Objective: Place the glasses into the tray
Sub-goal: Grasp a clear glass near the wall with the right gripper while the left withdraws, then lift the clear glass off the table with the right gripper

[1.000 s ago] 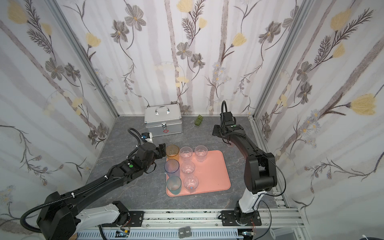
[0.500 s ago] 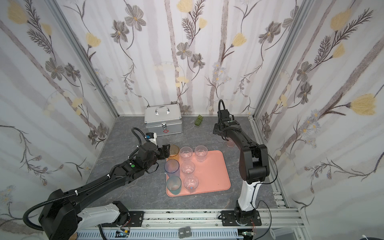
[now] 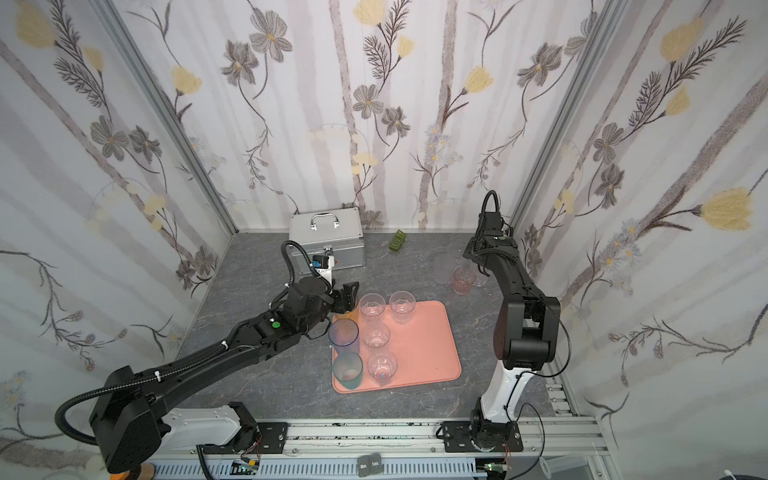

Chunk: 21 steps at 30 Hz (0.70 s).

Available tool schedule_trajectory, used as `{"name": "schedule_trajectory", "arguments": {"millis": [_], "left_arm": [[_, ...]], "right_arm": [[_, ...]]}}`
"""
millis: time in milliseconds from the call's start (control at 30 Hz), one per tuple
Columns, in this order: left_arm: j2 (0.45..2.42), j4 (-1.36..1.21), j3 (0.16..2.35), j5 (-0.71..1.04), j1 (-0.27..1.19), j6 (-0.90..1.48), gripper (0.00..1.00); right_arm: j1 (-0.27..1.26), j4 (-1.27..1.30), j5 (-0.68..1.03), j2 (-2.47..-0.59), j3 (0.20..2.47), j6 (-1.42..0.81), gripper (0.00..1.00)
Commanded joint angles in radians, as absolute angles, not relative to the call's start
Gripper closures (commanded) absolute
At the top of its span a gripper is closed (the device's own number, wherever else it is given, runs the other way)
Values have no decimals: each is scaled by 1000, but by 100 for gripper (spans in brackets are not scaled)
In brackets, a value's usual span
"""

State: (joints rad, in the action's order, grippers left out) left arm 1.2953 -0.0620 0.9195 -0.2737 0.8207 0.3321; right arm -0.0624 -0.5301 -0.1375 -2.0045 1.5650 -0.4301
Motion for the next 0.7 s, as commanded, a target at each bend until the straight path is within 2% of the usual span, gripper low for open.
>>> {"name": "schedule_trajectory", "arguments": {"millis": [0,200,500,600,667], "left_arm": [[1350,-80,978,-324,862,196,21],[1448,-80,1051,-291,891,126,20],[1485,-80,1050,-270,891,145,20],[1489,-78,1048,-266,890,150,20],[1489,-79,1050,-264,891,152,20]], "right_arm": [[-105,-498,-110,-2014,1556,-460,37],[-167,-456,-43,-2063,1528,-489,38],[-190,-397,8,-2168,1528,-502,39],[-195,-384,29,-2199,1529,-508,45],[-195,-380,32,-2205,1525,-508,54]]}}
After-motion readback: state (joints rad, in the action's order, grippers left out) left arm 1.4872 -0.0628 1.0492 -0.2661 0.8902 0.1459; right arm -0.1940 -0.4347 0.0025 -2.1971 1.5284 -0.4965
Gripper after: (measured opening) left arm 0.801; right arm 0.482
